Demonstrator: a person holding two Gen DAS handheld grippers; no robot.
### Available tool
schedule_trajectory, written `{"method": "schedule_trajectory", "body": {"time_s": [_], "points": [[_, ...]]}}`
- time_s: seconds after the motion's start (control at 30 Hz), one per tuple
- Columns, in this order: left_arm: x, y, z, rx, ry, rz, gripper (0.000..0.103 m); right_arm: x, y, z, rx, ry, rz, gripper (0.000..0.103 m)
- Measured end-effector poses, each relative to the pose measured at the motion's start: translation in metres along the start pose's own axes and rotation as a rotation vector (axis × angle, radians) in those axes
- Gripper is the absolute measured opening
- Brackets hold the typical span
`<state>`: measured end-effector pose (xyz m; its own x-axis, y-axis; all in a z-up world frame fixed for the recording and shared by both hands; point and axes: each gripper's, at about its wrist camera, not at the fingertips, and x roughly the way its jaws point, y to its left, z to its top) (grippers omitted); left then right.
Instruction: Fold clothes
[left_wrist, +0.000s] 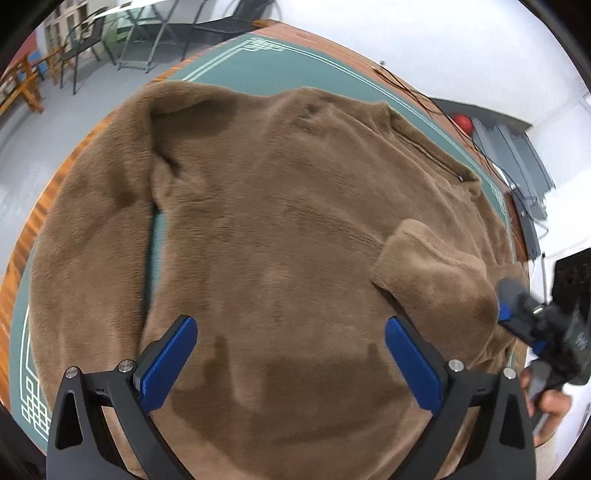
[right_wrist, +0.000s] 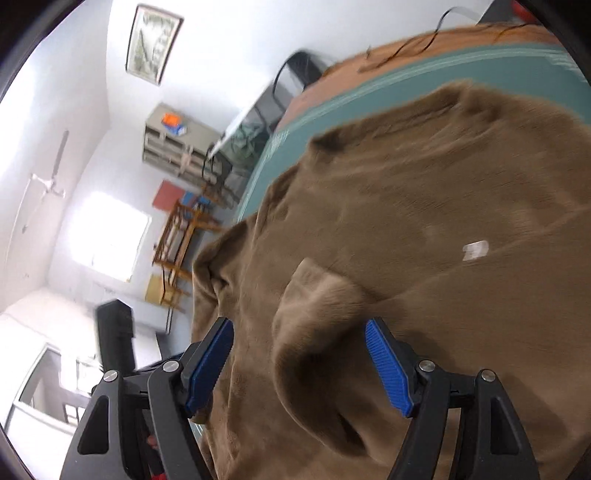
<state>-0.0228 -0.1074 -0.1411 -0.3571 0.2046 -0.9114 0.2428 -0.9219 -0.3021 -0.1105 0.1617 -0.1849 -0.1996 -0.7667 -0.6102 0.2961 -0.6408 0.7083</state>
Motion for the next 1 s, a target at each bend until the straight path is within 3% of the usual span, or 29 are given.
{"method": "schedule_trajectory", "body": {"time_s": [0.13,0.27,0.47,0.57,0.73,0.9,1.0], "points": [[-0.005,0.023,-0.001,-0.063,0.004,-0.030,0.102,0.040,0.035,-0.013,-0.109,0.100,0.096,0.076],[-0.003,0.032,-0.001,-0.105,0.024,-0.098,0.102,0.046,0.073,-0.049,-0.334,0.230,0.181,0.076],[0.008,0.023,-0.005,-0.115,0.082,-0.187,0.102,0.038,0.066,-0.083,-0.397,0.290,0.106,0.076],[0.015,0.014,-0.010,-0.111,0.116,-0.203,0.102,0.030,0.060,-0.090,-0.353,0.270,0.102,0.076],[0.029,0.006,-0.016,-0.102,0.147,-0.168,0.102,0.021,0.044,-0.094,-0.321,0.227,0.025,0.076],[0.042,-0.017,-0.017,-0.006,0.099,-0.095,0.102,-0.001,0.035,-0.101,-0.302,0.170,-0.080,0.076],[0.048,-0.033,-0.019,0.055,0.087,-0.060,0.088,-0.014,0.026,-0.101,-0.289,0.135,-0.171,0.076]]}}
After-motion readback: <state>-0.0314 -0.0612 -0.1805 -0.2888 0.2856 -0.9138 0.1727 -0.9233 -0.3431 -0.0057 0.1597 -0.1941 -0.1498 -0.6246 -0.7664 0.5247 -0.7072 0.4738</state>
